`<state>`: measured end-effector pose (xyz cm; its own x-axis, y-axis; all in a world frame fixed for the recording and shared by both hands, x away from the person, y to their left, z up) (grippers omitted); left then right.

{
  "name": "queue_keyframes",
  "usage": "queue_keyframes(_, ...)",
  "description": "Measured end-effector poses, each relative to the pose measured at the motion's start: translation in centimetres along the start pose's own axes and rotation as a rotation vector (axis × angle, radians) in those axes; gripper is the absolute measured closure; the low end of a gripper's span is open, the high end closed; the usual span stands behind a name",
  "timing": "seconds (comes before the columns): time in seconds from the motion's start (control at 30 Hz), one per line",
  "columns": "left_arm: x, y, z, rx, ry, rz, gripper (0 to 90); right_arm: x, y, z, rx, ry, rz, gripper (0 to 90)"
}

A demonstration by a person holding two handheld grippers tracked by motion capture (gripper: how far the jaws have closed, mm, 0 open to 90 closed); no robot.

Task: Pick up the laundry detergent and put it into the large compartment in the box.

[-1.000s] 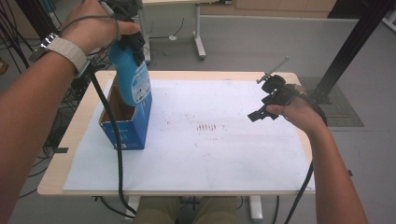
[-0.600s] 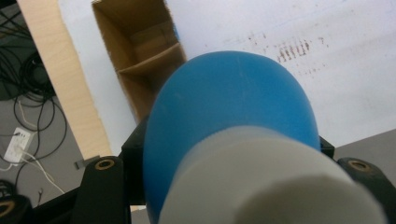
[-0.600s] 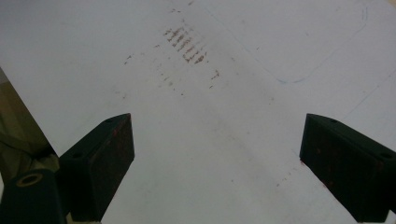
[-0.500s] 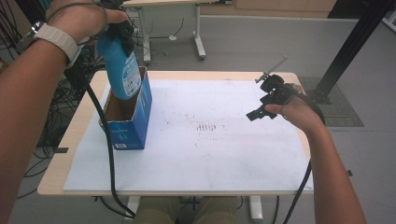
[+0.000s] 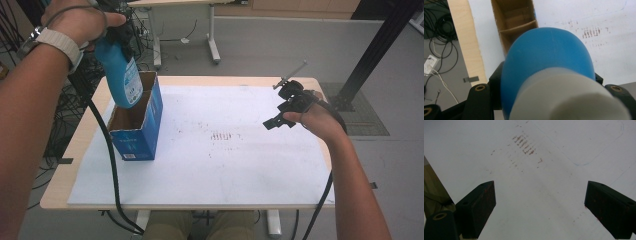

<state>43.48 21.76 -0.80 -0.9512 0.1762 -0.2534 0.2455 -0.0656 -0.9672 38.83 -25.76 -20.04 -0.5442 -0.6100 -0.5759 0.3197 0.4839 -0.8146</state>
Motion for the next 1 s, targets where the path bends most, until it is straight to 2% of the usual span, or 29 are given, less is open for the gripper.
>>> queue_keyframes(0.17, 0.1, 0.8, -0.4, -0.018, -0.019, 0.005, 39.3, 0.0, 0.2, 0.1, -0.003, -0.001, -0.003, 10.0)
queue_keyframes(0.37, 0.2, 1.9, -1.1, -0.011, -0.047, 0.009, 39.3, -0.1, 0.5, 0.2, -0.005, 0.001, -0.004, 10.0)
queue_keyframes(0.53, 0.2, 2.7, -1.6, -0.024, -0.062, 0.009, 39.3, 0.0, 0.8, 0.3, -0.010, 0.004, -0.009, 10.0)
queue_keyframes(1.0, 0.5, 5.3, -1.8, -0.022, -0.073, 0.006, 39.2, 0.4, 1.3, 0.5, -0.016, 0.016, -0.012, 10.0)
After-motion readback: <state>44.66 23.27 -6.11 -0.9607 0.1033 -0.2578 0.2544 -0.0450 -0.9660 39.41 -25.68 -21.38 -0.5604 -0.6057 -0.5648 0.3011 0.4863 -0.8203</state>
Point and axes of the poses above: each handheld gripper's, and its own axes: y roughly forward along the jaws, x roughly out of its underside, z roughly to its right, the point moved 7 cm from there along y, roughly forward along the jaws, and after that the axes turned 6 degrees about z, right-handed, at the moved point
